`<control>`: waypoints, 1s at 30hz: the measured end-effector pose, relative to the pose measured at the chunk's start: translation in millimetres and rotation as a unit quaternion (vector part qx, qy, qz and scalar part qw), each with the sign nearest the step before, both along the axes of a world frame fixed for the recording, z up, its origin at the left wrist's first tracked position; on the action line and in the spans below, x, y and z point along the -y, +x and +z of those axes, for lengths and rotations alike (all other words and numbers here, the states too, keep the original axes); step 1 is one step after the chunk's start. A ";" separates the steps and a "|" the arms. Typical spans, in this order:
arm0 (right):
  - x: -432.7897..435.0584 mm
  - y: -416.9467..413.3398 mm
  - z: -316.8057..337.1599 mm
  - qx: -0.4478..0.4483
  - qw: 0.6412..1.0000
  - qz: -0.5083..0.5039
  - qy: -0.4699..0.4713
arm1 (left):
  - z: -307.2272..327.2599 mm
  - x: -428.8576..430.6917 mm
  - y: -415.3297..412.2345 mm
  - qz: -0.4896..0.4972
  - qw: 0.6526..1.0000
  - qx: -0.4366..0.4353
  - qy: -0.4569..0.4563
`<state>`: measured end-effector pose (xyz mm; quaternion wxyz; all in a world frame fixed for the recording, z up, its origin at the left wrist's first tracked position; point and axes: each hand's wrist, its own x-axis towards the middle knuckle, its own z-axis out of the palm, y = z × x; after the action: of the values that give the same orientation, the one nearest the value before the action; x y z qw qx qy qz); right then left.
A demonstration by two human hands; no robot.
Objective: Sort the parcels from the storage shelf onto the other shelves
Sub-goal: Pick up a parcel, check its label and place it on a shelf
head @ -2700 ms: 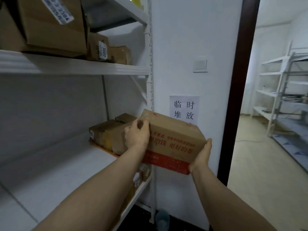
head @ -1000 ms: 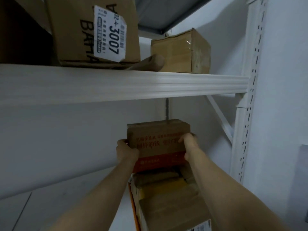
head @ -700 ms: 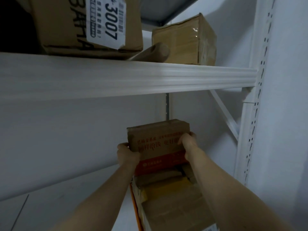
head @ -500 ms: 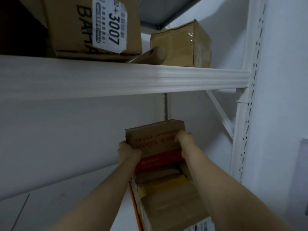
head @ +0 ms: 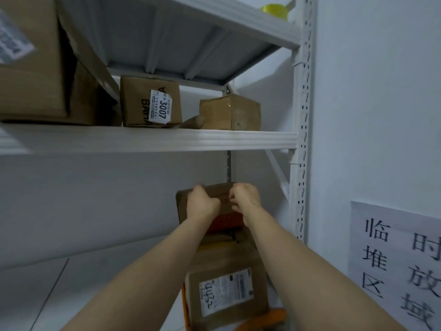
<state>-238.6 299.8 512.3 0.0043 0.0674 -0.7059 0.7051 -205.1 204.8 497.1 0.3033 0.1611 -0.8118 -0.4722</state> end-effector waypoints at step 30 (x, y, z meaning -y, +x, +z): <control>-33.5 -63.8 163.5 -0.260 0.961 -0.065 0.070 | 234.0 -20.1 -57.0 0.049 0.992 0.072 -0.089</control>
<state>-302.4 333.3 675.8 0.2290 0.2028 -0.7310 0.6100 -262.1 224.9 731.1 0.2795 0.2069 -0.8614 -0.3701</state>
